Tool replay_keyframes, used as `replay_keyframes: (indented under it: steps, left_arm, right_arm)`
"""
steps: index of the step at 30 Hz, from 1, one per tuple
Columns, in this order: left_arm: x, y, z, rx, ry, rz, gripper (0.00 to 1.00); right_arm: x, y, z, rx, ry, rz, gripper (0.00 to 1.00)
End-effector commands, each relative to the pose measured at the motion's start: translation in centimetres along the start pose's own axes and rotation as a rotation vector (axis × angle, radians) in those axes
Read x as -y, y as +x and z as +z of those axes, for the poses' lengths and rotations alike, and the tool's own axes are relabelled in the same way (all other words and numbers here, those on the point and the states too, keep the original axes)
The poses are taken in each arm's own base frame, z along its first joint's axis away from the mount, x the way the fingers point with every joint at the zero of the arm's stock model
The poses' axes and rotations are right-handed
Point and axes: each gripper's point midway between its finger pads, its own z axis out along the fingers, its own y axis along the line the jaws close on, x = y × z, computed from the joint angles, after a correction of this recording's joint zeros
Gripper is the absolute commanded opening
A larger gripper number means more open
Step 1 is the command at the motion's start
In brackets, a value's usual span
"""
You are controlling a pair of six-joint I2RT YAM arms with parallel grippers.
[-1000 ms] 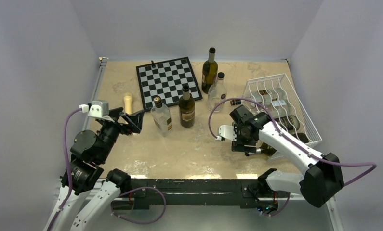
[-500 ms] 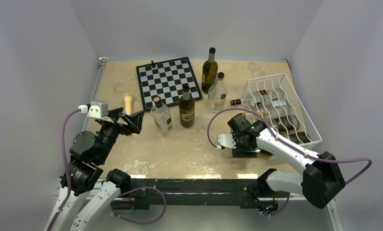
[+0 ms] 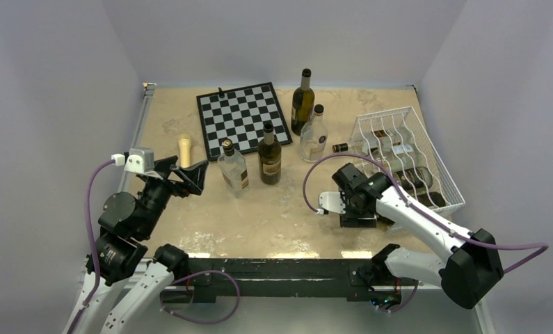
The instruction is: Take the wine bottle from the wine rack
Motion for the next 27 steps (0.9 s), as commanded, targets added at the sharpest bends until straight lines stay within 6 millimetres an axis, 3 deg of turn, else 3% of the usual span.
replay_keyframes:
  steps: [1, 16, 27]
  left_arm:
    - [0.4, -1.2, 0.1, 0.046, 0.015, -0.017, 1.00]
    - [0.4, -1.6, -0.4, 0.063, 0.014, -0.017, 1.00]
    - [0.7, -1.7, -0.7, 0.069, 0.029, -0.015, 1.00]
  right_arm:
    - [-1.1, 0.6, 0.8, 0.000, -0.001, -0.017, 0.76]
    - [-0.5, -0.3, 4.3, -0.046, -0.023, -0.049, 0.76]
    - [-2.2, 0.1, 5.4, -0.047, -0.076, -0.029, 0.69]
